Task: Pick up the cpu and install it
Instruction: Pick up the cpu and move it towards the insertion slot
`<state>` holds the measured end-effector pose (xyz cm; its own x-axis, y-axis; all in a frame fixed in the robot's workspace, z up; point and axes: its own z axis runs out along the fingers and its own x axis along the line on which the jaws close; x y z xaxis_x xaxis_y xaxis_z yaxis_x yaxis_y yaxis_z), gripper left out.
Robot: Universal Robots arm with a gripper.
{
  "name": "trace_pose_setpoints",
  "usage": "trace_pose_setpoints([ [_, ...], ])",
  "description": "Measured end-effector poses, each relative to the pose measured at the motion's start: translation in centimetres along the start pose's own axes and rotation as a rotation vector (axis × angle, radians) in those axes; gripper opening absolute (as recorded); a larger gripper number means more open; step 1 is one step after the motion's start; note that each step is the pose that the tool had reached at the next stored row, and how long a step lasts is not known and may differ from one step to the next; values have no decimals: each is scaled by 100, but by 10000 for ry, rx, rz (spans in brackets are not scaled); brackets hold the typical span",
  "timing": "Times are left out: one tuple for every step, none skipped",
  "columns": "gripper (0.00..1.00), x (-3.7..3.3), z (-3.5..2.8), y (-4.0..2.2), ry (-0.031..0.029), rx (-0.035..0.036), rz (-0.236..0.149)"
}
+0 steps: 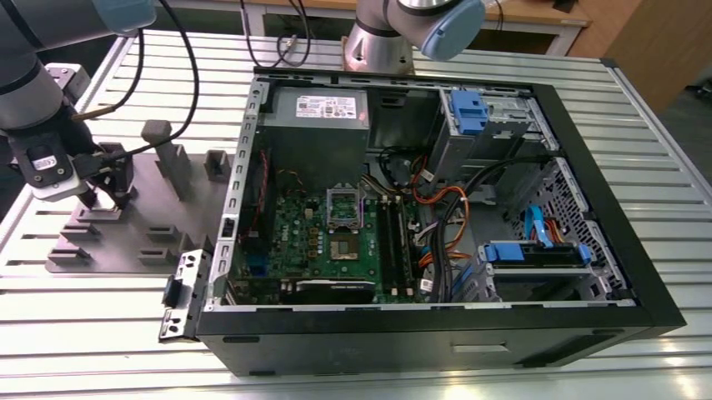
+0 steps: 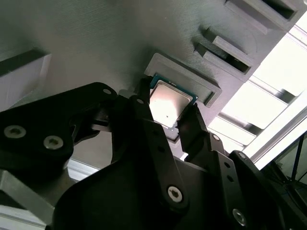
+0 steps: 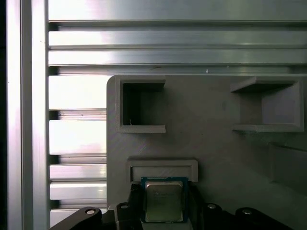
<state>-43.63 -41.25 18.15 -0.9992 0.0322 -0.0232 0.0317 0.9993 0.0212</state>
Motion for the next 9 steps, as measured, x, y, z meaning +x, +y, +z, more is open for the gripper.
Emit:
trace_pose_setpoints([
  [49, 0, 0, 0, 1, 0, 0],
  [49, 0, 0, 0, 0, 0, 0],
  [49, 0, 0, 0, 1, 0, 0],
  [47, 0, 0, 0, 1, 1, 0],
  [47, 0, 0, 0, 0, 0, 0],
  [47, 0, 0, 0, 0, 0, 0],
  [47, 0, 0, 0, 1, 0, 0],
  [47, 0, 1, 0, 0, 0, 0],
  [47, 0, 1, 0, 0, 0, 0],
])
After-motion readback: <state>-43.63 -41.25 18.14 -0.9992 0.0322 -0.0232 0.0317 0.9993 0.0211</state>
